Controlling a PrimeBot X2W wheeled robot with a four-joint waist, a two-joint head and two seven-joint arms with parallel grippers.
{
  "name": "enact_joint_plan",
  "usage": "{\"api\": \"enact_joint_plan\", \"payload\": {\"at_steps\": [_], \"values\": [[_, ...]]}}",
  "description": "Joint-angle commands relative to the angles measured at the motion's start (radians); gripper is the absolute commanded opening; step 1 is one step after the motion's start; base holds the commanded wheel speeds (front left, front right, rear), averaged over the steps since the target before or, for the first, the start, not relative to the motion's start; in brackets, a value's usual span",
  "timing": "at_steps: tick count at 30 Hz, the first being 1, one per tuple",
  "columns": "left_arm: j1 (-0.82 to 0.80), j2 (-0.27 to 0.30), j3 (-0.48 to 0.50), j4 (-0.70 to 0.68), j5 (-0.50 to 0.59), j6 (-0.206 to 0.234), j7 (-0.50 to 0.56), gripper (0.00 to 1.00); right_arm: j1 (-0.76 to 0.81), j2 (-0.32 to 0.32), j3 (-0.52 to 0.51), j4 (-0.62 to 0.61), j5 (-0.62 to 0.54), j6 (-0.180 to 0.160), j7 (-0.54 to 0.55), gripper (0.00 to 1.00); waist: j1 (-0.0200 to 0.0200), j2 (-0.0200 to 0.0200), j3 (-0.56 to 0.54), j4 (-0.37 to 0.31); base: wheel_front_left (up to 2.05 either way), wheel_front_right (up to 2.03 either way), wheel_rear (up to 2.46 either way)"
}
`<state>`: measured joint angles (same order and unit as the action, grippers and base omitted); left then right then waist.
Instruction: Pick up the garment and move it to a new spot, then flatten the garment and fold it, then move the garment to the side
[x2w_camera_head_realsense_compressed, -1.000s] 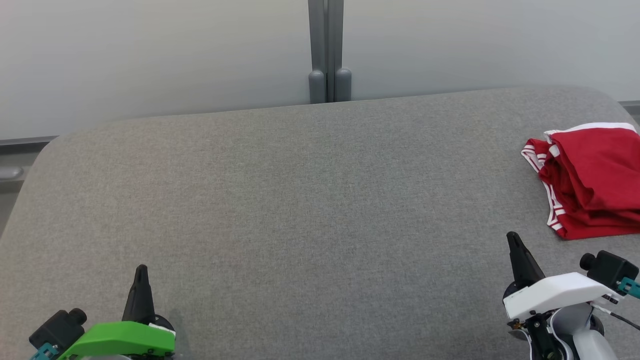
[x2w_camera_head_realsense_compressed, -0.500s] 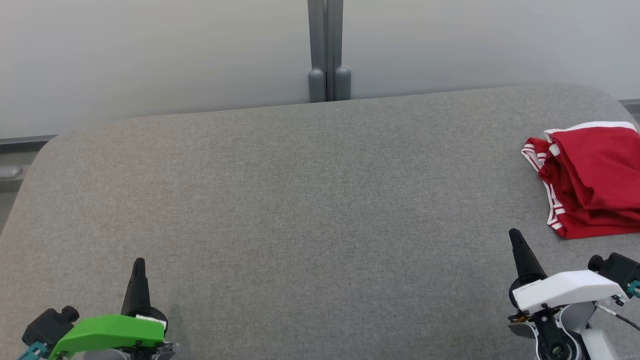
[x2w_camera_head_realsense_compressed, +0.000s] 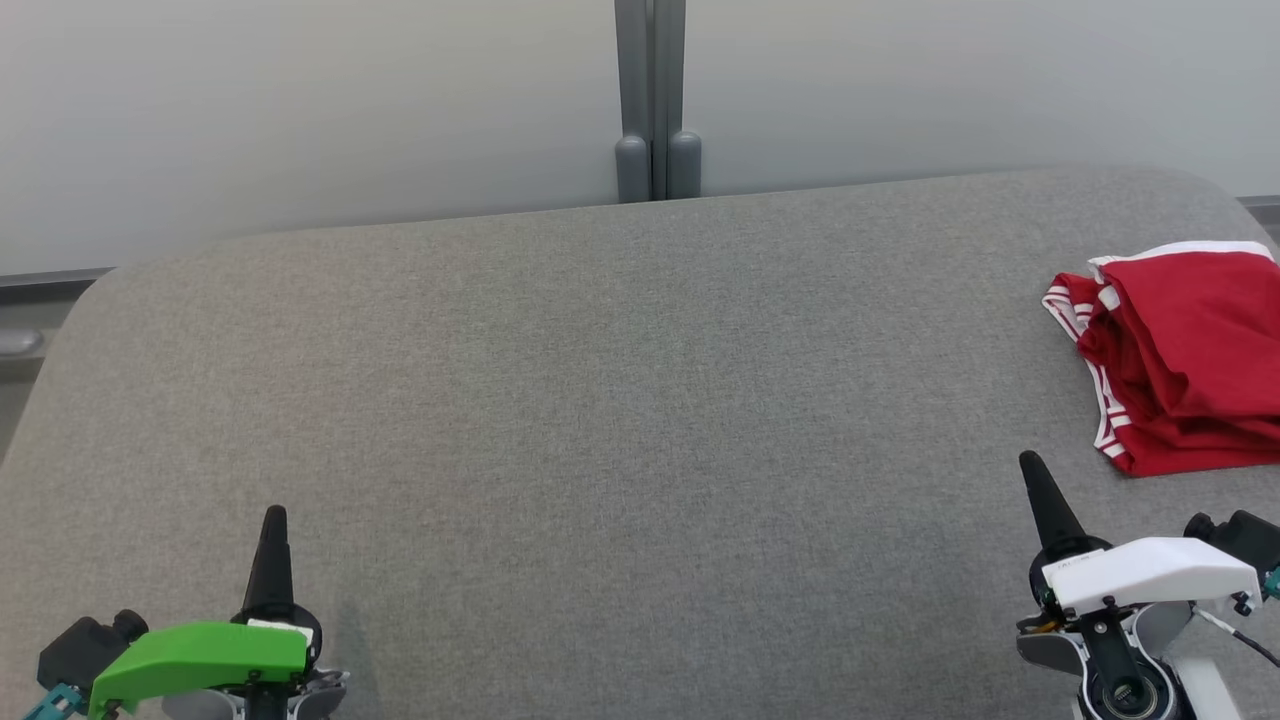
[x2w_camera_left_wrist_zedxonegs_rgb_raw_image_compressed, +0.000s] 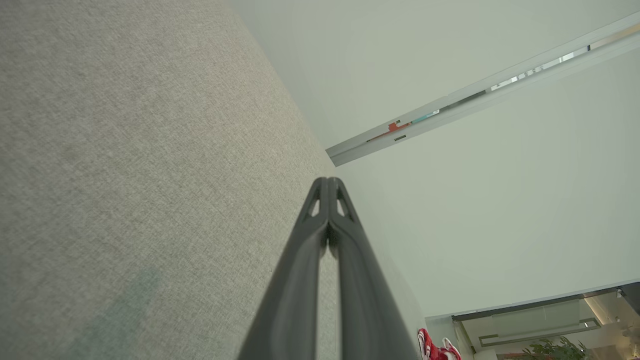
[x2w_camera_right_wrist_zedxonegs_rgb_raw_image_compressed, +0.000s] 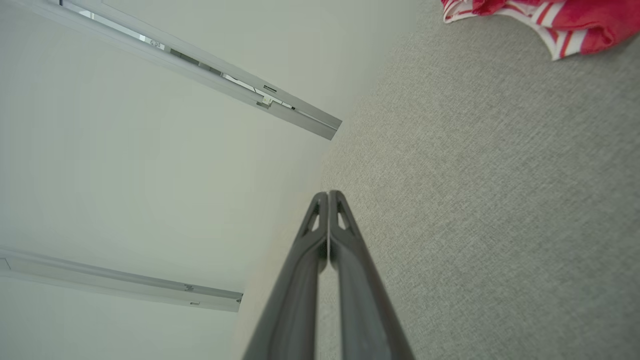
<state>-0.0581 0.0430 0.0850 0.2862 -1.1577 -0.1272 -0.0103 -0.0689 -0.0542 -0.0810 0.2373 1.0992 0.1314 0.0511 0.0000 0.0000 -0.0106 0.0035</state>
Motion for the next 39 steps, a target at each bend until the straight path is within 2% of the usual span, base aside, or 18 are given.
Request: {"api": "enact_joint_plan", "payload": {"at_steps": [1, 39], "values": [[-0.028, 0.008, 0.004, -0.014, -0.028, -0.003, 0.006, 0.00, -0.025, -0.003, -0.004, -0.005, 0.030, -0.001, 0.004, 0.00, 0.0000, 0.0000, 0.000, 0.000, 0.00, 0.00, 0.00], [-0.051, 0.010, 0.024, -0.035, -0.332, -0.005, 0.091, 0.00, -0.039, 0.002, -0.026, 0.004, 0.372, -0.001, 0.047, 0.00, 0.0000, 0.0000, 0.009, -0.002, 0.00, 0.00, 0.00]]}}
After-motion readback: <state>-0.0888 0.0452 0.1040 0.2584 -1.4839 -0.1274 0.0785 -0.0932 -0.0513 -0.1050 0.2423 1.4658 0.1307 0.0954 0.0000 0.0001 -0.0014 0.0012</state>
